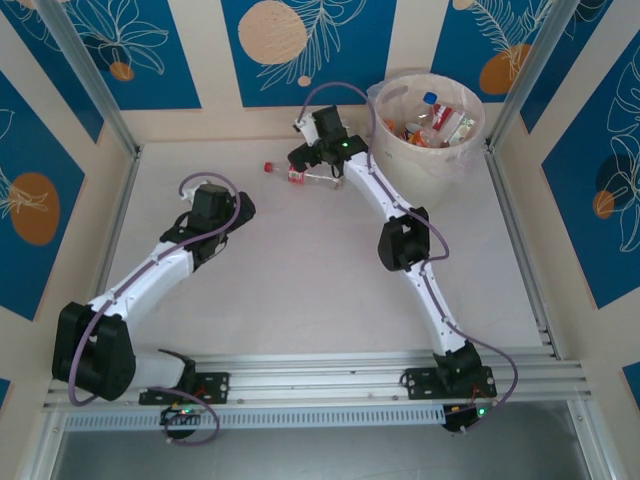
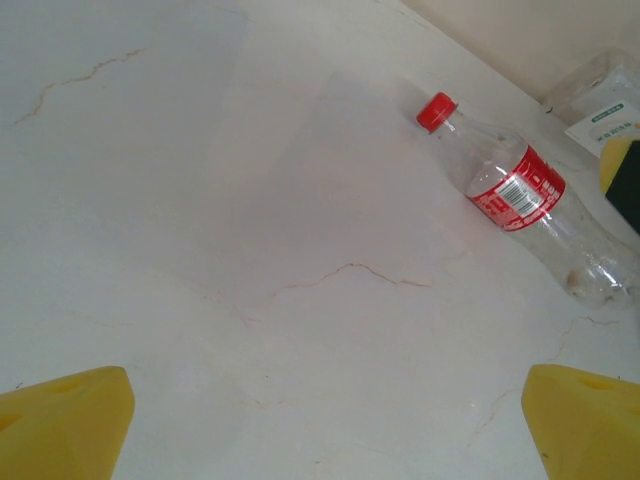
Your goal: Put the plastic bottles in the bin
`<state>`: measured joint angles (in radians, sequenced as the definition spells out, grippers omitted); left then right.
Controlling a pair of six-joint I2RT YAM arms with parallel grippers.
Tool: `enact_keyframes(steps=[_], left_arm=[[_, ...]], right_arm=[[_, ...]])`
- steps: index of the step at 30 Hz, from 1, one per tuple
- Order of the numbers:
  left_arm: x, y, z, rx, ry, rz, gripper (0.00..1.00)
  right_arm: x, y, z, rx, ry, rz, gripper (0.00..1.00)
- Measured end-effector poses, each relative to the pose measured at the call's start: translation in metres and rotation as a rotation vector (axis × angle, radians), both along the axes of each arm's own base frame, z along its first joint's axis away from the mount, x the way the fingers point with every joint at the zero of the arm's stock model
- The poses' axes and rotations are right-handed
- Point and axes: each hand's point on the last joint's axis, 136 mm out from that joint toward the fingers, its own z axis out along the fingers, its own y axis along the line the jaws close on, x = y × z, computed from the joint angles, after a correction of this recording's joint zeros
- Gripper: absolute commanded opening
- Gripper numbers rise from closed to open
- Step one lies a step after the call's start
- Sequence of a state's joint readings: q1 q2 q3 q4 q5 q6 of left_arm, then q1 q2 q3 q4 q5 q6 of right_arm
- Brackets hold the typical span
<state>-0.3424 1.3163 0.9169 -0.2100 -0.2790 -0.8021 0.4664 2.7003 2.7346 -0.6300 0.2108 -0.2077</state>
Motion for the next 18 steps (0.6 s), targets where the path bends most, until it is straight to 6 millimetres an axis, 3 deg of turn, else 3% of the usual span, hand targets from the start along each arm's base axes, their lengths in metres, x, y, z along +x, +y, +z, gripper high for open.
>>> enact_keyframes(steps=[6,10,18], left_arm=[[0.000,0.000,0.000,0.000,0.000,0.000,1.00],[0.000,0.000,0.000,0.000,0.000,0.000,1.00],[0.000,0.001,0.000,0.002,0.000,0.003,1.00]], right_arm=[[-0.005,-0.009,-0.027,0.015,0.093,0.036,0.99],[-0.018,0.001,-0.034,0.020,0.134,0.089,1.00],[-0.057,0.021,-0.072,-0.016,0.271,0.199,0.96]])
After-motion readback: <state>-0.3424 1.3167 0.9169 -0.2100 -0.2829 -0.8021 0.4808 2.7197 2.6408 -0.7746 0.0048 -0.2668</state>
